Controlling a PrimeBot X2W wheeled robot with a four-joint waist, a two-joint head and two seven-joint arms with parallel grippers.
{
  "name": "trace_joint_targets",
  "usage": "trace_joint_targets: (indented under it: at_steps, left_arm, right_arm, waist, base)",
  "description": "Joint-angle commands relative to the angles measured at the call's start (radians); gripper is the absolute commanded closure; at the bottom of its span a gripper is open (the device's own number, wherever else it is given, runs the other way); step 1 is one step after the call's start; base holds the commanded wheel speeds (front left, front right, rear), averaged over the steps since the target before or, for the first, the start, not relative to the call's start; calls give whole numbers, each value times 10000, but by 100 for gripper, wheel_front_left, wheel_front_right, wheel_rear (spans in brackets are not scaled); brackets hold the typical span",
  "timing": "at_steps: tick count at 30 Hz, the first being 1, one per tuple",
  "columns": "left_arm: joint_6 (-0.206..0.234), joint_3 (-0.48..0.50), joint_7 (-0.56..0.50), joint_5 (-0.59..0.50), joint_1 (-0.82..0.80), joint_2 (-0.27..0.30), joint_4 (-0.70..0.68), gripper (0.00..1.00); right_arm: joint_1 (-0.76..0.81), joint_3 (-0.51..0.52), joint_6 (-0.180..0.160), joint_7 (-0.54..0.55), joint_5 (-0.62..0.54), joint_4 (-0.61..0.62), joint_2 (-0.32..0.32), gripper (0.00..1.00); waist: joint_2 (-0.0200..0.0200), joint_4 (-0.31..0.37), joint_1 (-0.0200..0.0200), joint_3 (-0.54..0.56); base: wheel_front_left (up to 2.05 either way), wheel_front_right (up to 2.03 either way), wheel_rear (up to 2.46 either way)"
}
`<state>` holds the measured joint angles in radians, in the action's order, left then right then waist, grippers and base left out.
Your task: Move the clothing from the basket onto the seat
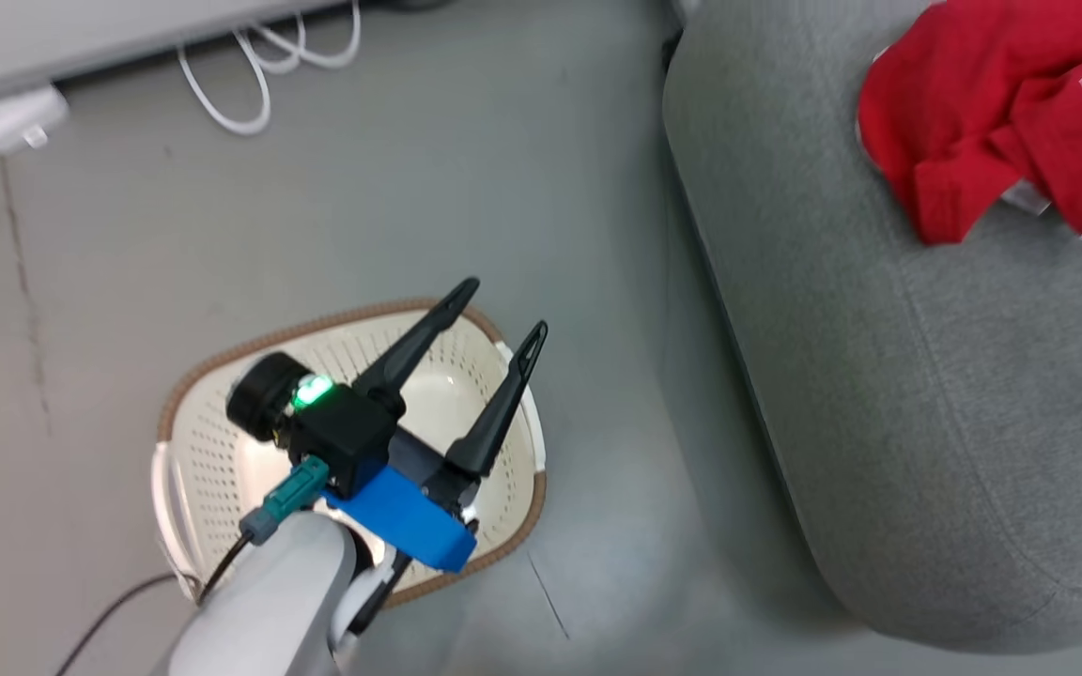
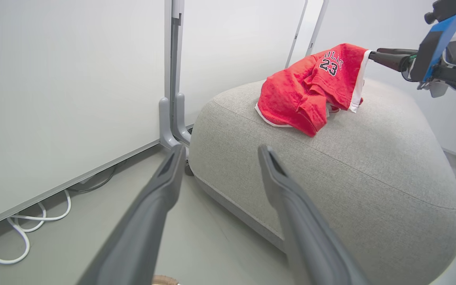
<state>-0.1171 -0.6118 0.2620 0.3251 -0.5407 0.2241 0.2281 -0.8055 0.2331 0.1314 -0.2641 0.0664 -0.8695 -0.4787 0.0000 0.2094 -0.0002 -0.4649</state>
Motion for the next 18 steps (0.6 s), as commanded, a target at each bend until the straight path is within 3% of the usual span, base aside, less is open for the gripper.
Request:
trace_joint_targets:
  at_steps: [1, 10, 18]
  left_arm:
    - [-16, 128, 36, 69, 317, -75, 79, 0]
    - [-57, 1141, 34, 141, 1902, -681, 511, 0]
    - [-90, 2082, 35, 99, 2918, -934, 751, 0]
  right_arm:
    - [431, -126, -13, 1, 73, 112, -55, 0]
    - [2775, -915, -13, 21, 360, 1572, 429, 0]
    - [5399, -556, -13, 586, -161, 4608, 1625, 0]
  waist:
    - [0, -148, 2, 900]
    - [0, -672, 2, 2923]
    - [0, -1567, 2, 3960]
  base:
    - [0, 0, 0]
    - [0, 0, 0]
    - [0, 0, 0]
